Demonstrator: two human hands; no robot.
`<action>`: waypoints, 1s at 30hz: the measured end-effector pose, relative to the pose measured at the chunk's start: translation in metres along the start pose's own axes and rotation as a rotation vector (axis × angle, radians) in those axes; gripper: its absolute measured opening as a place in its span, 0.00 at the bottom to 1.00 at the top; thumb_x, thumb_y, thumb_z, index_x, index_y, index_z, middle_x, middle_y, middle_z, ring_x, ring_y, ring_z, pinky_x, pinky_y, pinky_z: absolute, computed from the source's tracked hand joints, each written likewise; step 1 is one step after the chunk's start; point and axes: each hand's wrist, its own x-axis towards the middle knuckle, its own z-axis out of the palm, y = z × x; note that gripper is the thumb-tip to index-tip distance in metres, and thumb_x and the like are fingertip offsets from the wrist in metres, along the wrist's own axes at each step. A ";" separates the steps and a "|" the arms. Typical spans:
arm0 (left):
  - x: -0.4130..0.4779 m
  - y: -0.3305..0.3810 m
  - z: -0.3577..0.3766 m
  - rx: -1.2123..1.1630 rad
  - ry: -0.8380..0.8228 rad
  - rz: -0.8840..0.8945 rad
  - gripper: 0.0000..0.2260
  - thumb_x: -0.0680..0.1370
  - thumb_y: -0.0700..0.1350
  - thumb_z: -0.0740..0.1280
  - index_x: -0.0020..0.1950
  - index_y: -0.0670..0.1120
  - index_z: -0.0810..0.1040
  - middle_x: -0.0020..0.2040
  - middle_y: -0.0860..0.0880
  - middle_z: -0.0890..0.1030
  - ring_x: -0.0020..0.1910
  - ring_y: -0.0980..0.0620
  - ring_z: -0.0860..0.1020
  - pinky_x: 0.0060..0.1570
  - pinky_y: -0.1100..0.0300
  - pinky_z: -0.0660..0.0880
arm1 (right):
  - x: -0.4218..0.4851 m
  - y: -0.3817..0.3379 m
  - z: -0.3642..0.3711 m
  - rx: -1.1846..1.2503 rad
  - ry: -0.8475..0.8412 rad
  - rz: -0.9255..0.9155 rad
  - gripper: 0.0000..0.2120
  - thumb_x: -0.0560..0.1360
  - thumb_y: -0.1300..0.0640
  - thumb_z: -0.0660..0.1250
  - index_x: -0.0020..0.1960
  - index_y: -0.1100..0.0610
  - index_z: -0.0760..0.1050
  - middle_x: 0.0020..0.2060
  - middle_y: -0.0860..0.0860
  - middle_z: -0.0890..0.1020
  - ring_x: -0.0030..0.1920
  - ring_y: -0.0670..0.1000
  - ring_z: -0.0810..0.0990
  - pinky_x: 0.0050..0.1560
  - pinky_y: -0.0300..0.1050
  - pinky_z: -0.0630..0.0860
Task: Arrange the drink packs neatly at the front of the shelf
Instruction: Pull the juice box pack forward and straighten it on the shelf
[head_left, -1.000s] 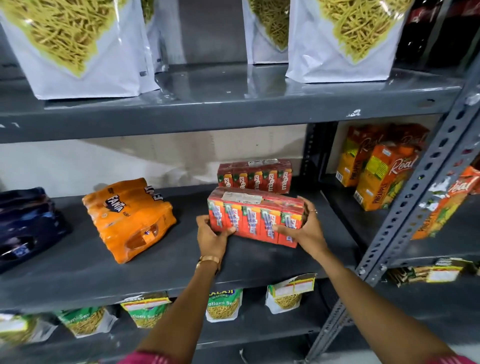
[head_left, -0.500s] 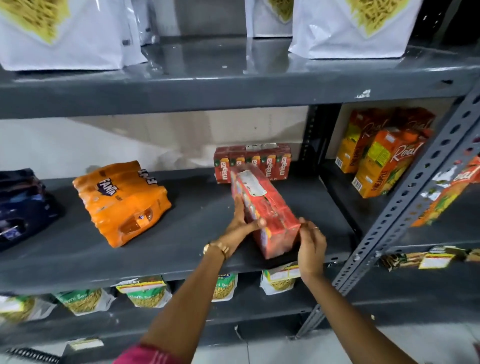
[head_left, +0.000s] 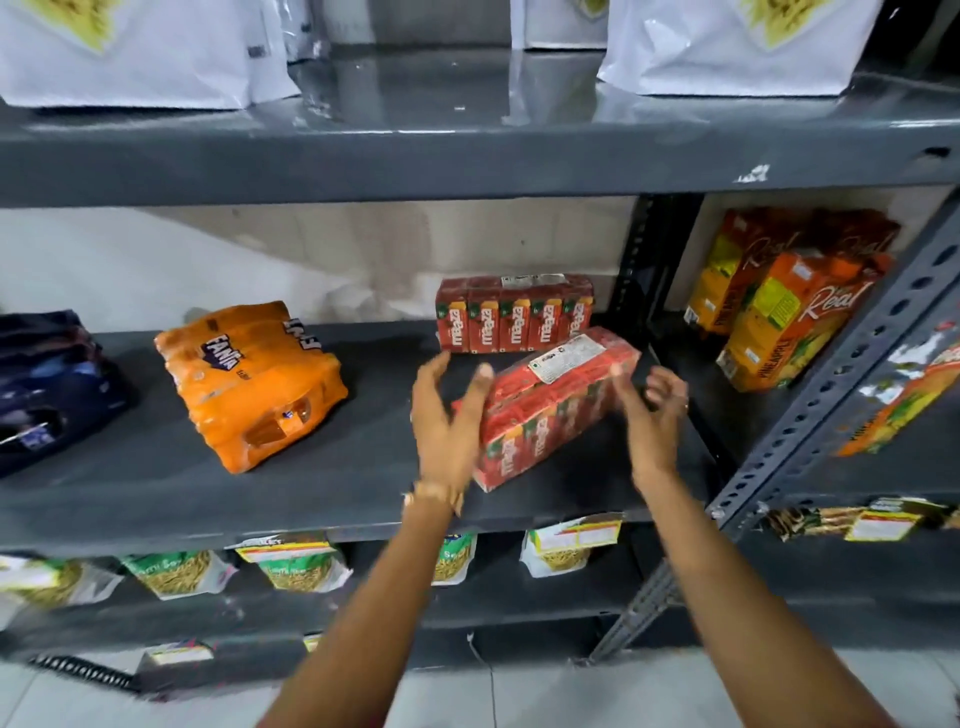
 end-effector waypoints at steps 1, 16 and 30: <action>-0.021 -0.012 0.000 -0.008 0.021 -0.042 0.38 0.65 0.64 0.73 0.69 0.51 0.65 0.68 0.52 0.70 0.67 0.54 0.71 0.64 0.58 0.70 | 0.015 0.000 0.000 0.008 -0.065 0.072 0.30 0.68 0.38 0.71 0.62 0.54 0.70 0.59 0.50 0.75 0.59 0.47 0.75 0.61 0.46 0.72; -0.005 -0.058 -0.025 0.347 -0.042 -0.004 0.22 0.76 0.48 0.68 0.68 0.44 0.69 0.56 0.50 0.80 0.57 0.47 0.78 0.48 0.71 0.69 | -0.003 0.038 -0.005 -0.140 -0.354 0.064 0.25 0.67 0.52 0.75 0.60 0.53 0.67 0.50 0.45 0.81 0.49 0.39 0.81 0.48 0.35 0.75; -0.074 -0.069 -0.031 0.555 0.041 0.048 0.24 0.72 0.48 0.73 0.63 0.43 0.67 0.57 0.43 0.78 0.60 0.39 0.74 0.58 0.43 0.75 | -0.064 0.040 -0.053 -0.133 -0.251 -0.062 0.24 0.67 0.57 0.76 0.59 0.55 0.70 0.50 0.47 0.81 0.51 0.41 0.81 0.49 0.35 0.77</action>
